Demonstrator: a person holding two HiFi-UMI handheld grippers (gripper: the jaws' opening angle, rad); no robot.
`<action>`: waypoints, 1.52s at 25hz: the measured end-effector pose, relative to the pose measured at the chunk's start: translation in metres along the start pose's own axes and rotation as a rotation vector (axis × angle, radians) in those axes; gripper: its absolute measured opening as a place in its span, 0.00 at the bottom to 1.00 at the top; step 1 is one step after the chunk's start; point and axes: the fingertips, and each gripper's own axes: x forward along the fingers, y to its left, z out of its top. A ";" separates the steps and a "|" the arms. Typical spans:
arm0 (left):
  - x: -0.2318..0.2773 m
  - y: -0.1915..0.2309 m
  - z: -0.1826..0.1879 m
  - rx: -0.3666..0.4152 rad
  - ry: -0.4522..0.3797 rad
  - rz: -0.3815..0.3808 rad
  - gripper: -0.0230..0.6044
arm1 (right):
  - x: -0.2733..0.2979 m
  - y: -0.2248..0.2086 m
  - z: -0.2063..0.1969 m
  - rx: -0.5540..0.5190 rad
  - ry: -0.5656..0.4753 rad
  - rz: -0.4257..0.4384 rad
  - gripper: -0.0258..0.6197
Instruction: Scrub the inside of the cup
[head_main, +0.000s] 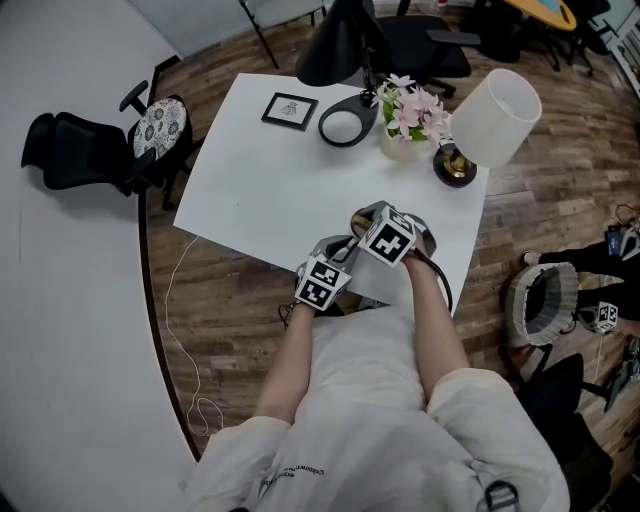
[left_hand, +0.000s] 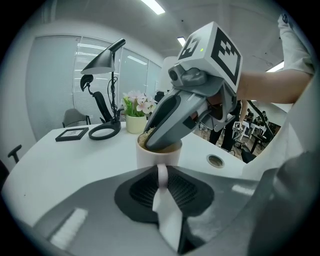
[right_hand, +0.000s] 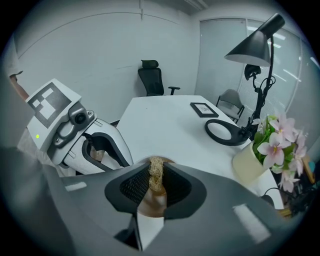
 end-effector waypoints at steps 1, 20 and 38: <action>0.000 0.000 0.000 -0.003 -0.002 0.003 0.12 | 0.000 -0.001 0.000 0.000 -0.002 -0.008 0.19; 0.000 -0.002 0.007 -0.082 -0.019 0.002 0.12 | 0.000 -0.016 -0.004 -0.162 0.063 -0.195 0.19; -0.001 -0.009 0.011 -0.091 -0.033 -0.008 0.12 | -0.018 -0.007 -0.033 -0.151 0.313 -0.079 0.19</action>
